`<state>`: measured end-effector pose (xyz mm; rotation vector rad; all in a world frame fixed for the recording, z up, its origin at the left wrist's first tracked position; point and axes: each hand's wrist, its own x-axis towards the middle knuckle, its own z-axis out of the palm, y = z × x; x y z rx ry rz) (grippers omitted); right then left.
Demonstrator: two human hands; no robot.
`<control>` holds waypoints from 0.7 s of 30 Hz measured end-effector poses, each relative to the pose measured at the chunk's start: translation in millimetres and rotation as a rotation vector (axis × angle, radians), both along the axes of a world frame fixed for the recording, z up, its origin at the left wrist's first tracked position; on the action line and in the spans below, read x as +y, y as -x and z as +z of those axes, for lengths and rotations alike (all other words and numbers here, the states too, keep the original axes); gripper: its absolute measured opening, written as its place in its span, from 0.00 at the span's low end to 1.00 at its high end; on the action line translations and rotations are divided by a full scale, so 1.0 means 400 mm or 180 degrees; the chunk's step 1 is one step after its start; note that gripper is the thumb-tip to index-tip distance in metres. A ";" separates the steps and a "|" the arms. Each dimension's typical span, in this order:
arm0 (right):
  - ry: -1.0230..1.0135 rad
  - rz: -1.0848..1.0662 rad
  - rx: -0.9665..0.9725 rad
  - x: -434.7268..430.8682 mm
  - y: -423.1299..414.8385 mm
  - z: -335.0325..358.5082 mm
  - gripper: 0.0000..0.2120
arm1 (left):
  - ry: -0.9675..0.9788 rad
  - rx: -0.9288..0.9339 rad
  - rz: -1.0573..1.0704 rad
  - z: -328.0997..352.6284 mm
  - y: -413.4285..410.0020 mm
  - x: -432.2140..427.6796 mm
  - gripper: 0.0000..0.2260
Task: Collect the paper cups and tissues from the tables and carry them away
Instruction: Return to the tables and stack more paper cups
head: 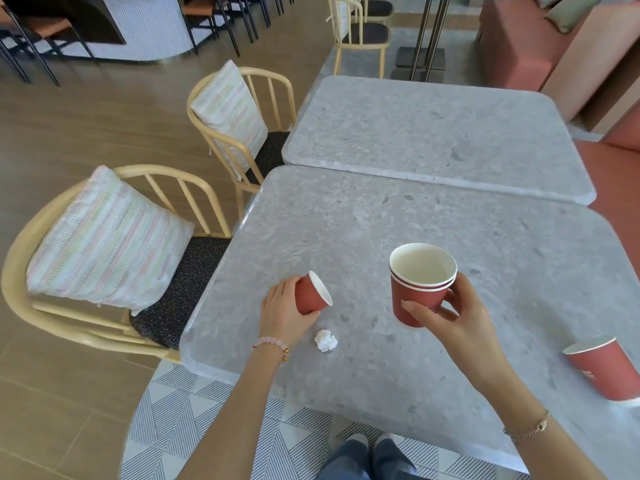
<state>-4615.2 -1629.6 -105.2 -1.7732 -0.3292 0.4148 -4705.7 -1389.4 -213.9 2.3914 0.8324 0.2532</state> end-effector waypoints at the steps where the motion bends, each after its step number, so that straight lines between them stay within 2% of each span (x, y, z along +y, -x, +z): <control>1: -0.0010 -0.0012 -0.0008 -0.002 -0.002 0.000 0.25 | 0.0052 -0.0158 0.0040 0.015 -0.003 -0.006 0.31; 8: -0.0121 -0.0122 0.0034 -0.028 -0.018 0.004 0.25 | 0.0153 -0.1045 0.0002 0.148 -0.035 -0.079 0.29; 13: -0.0182 -0.0196 0.0017 -0.056 -0.028 0.000 0.25 | 0.1074 -0.1438 0.0082 0.221 -0.053 -0.150 0.26; 21: -0.0208 -0.0362 0.0081 -0.121 -0.037 -0.025 0.28 | 0.1801 -0.1640 -0.0027 0.300 -0.093 -0.231 0.25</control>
